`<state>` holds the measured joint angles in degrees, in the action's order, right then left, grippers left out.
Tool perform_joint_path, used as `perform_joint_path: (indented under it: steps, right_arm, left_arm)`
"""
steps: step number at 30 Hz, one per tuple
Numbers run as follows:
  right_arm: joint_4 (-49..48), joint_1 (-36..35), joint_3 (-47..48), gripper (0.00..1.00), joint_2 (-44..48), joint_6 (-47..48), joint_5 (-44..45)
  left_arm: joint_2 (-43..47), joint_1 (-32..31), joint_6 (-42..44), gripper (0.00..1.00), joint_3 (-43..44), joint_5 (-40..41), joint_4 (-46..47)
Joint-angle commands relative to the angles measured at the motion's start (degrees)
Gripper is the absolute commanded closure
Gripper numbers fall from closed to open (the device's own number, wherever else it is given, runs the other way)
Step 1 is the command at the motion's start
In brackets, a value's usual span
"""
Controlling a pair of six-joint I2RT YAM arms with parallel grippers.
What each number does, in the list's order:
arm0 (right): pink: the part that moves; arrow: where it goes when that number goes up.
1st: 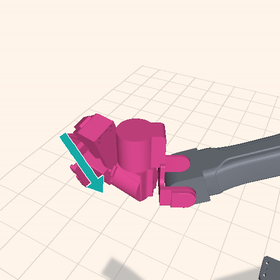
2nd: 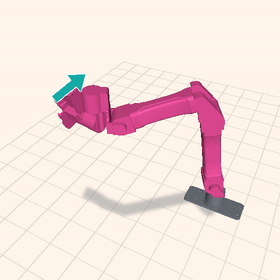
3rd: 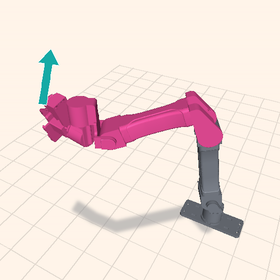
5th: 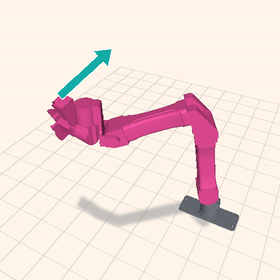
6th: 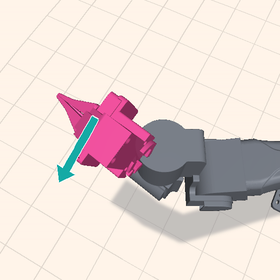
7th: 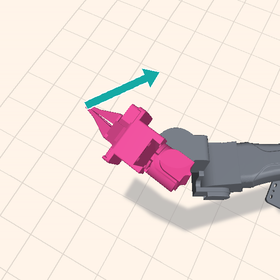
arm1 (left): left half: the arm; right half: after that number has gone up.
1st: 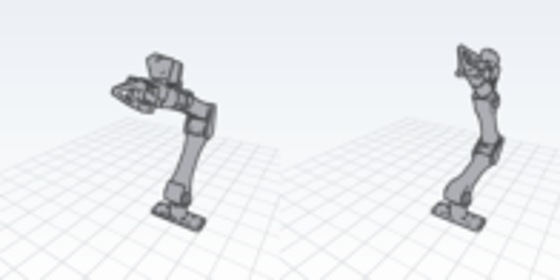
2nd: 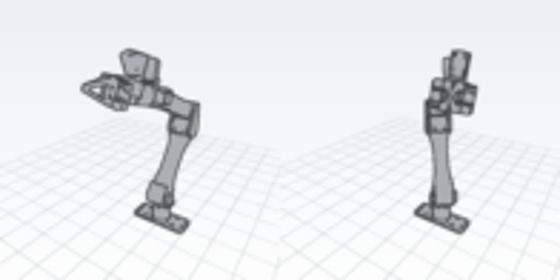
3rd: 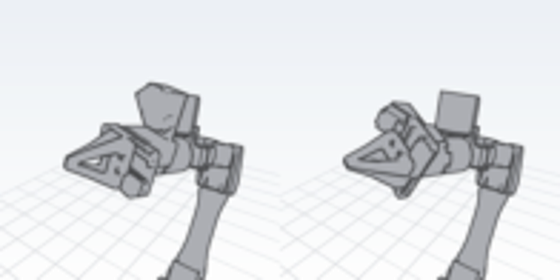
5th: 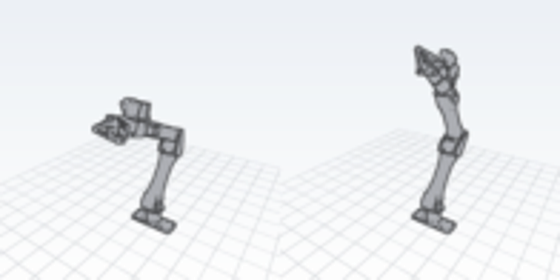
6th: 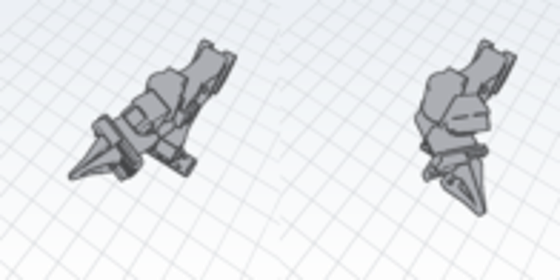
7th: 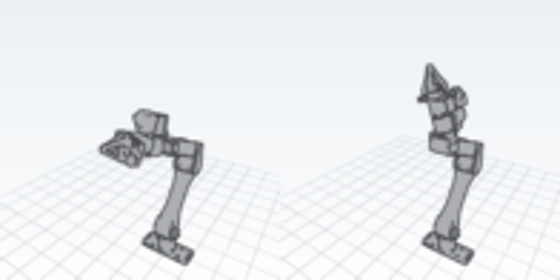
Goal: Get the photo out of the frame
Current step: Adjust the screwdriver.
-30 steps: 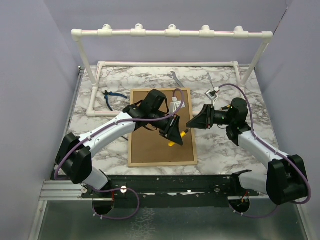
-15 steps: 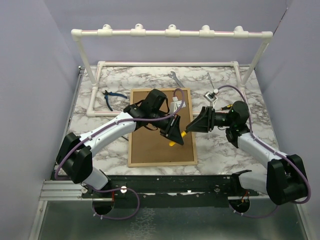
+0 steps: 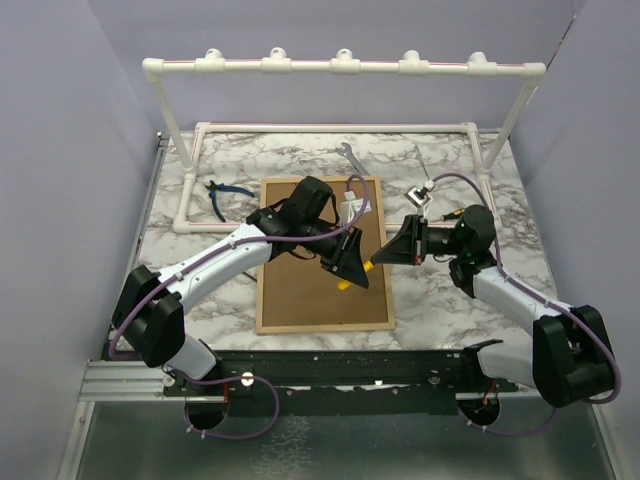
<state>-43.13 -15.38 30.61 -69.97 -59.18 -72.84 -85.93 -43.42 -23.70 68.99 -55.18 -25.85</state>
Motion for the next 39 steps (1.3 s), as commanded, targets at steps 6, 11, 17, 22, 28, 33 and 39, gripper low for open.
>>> perform_joint_path:
  steps: [6,11,17,22,28,33,39]
  right_arm:
    - [-16.32,-0.18,-7.31,0.99,-0.89,-12.84,13.34]
    - [-19.97,-0.18,-9.07,0.99,1.45,-15.88,20.22]
    - [-20.22,-0.95,-7.48,0.99,3.87,-16.99,25.02]
    - [-15.95,-3.52,-4.85,0.99,5.14,-16.04,28.22]
    - [-14.03,-5.51,-2.59,0.99,4.50,-15.35,29.51]
    - [-15.57,-5.87,-2.58,0.99,3.39,-16.49,29.95]
    - [-12.95,-5.98,-2.18,0.99,3.54,-15.65,29.19]
  left_arm:
    - [8.21,4.32,-9.55,0.37,-6.19,11.94,12.55]
    - [15.48,4.61,-27.95,0.17,-21.53,16.50,42.32]
    - [19.00,4.54,-40.41,0.16,-29.53,21.32,59.42]
    - [22.92,4.53,-41.10,0.17,-29.41,24.66,60.83]
    - [21.13,4.52,-43.41,0.42,-27.79,23.57,60.90]
    - [20.68,4.54,-43.55,0.42,-27.91,23.56,60.91]
    - [20.53,4.50,-43.18,0.50,-28.16,24.01,60.91]
